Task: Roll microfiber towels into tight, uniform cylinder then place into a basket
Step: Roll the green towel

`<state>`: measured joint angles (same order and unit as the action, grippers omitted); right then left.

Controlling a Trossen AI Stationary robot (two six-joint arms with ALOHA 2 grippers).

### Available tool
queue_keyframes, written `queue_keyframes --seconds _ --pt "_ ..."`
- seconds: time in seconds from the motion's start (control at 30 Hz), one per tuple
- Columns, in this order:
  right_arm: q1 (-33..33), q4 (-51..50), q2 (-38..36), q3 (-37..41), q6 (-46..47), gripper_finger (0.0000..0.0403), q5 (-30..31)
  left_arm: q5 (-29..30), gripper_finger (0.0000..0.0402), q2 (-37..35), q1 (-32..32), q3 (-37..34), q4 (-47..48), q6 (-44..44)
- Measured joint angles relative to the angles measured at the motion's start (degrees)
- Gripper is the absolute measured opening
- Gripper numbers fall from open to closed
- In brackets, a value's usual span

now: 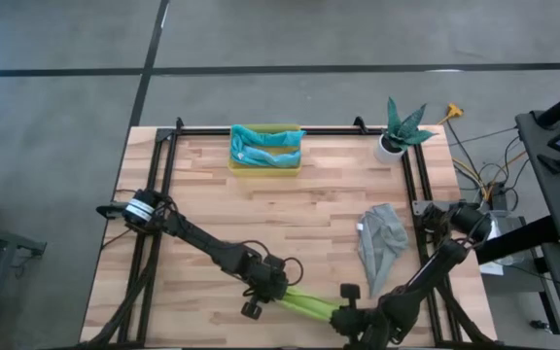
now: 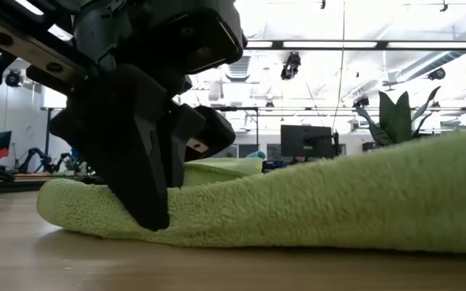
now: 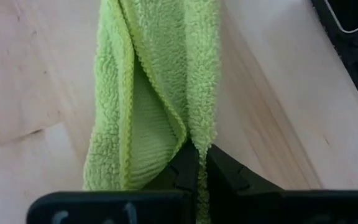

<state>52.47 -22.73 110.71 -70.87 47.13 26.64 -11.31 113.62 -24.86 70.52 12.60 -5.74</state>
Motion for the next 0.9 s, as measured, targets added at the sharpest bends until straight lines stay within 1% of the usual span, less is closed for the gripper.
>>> queue_keyframes --seconds 0.2,0.27,0.4,0.47,0.6,0.8,0.87,0.9 --pt "0.0 0.4 -0.4 0.0 -0.8 0.0013 0.2 -1.1 0.0001 -0.2 0.0 0.0 0.0 0.0" --pt "0.0 0.4 -0.1 0.1 -1.9 0.0013 0.1 -1.8 0.0001 -0.5 0.0 0.0 0.2 -0.1" --pt "0.0 -1.3 0.9 0.6 -5.0 0.0013 -0.3 -1.4 0.0002 -1.9 0.0 0.0 0.4 0.0" --pt "0.0 -3.6 1.3 0.6 -6.1 0.0013 -0.9 0.7 0.0001 -2.5 0.0 0.0 0.4 0.2" --pt "-0.1 -10.9 2.2 0.5 -6.7 0.0012 0.5 8.1 0.0002 -3.8 0.0 0.0 2.6 2.4" --pt "-0.8 -19.5 2.3 -0.5 -7.6 0.0011 8.6 11.2 0.0001 -4.4 1.6 0.0 4.5 5.4" --pt "-1.7 -23.9 2.3 -1.3 -7.7 0.0011 11.9 15.1 0.0002 -5.2 2.4 0.0 6.3 6.5" --pt "-2.1 -26.0 2.3 -1.8 -7.7 0.0011 13.7 18.1 0.0002 -5.9 2.7 0.0 8.1 6.6"
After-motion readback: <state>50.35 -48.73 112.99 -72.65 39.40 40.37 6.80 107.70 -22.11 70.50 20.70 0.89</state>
